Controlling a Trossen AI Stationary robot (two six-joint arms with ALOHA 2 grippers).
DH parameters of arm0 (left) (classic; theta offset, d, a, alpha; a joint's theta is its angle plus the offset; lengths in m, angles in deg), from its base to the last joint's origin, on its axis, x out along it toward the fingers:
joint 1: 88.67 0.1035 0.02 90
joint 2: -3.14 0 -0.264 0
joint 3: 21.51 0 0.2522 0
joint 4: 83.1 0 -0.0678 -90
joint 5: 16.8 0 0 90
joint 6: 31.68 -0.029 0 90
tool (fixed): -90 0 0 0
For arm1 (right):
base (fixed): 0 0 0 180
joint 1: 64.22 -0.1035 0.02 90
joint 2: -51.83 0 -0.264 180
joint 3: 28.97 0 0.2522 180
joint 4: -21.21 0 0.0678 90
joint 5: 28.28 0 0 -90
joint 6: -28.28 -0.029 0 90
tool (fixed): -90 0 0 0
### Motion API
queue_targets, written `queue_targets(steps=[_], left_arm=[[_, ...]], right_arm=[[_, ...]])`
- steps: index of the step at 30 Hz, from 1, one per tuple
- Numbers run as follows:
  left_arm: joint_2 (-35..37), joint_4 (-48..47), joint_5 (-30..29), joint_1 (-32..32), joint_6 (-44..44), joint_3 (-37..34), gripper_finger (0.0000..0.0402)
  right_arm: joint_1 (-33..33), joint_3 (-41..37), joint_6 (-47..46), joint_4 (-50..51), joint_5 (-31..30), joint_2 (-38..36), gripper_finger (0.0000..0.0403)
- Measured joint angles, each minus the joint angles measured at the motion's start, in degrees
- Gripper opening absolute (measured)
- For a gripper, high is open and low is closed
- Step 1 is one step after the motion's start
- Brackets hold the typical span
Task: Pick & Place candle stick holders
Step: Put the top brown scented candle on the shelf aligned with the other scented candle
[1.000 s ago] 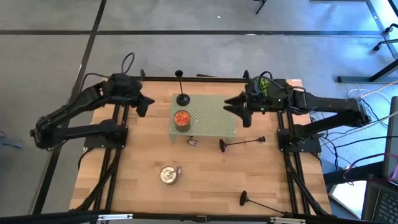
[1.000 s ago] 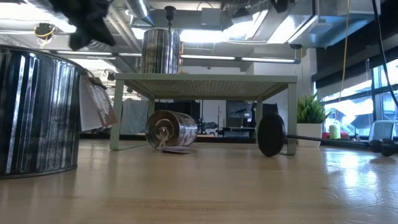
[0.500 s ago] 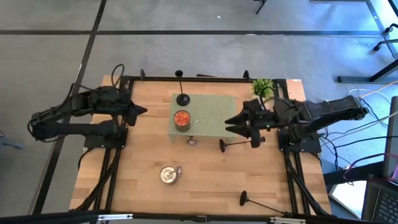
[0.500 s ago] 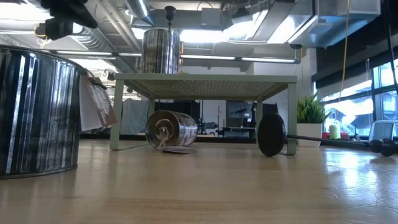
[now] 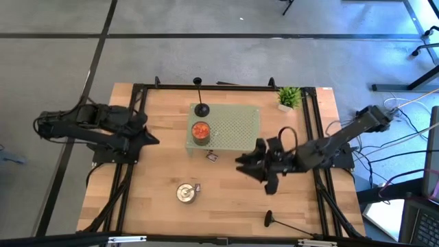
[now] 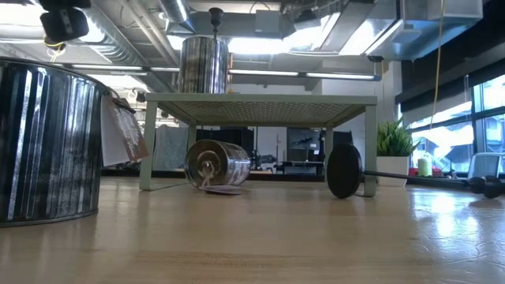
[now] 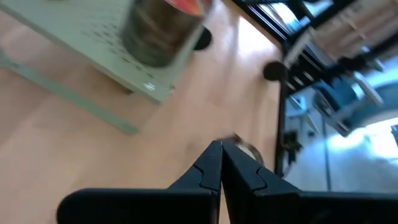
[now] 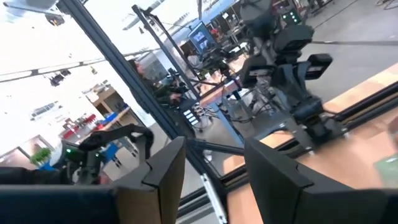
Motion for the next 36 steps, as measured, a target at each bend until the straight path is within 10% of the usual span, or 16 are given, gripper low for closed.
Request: queue_targets(steps=[13,27,36], left_arm=[[-1.37,8.23,-2.36,-16.97,5.53,-0.02,0.0002],[-11.02,16.63,-7.07,-32.46,5.33,-0.02,0.0002],[-16.13,22.19,-18.89,-45.06,8.22,-0.04,0.0002]], right_arm=[[-5.32,11.92,-1.17,-6.41,-1.27,15.04,0.0169],[-8.22,38.78,3.55,-7.51,10.52,29.65,0.0169],[-13.94,43.12,3.0,-6.57,4.71,35.14,0.0169]])
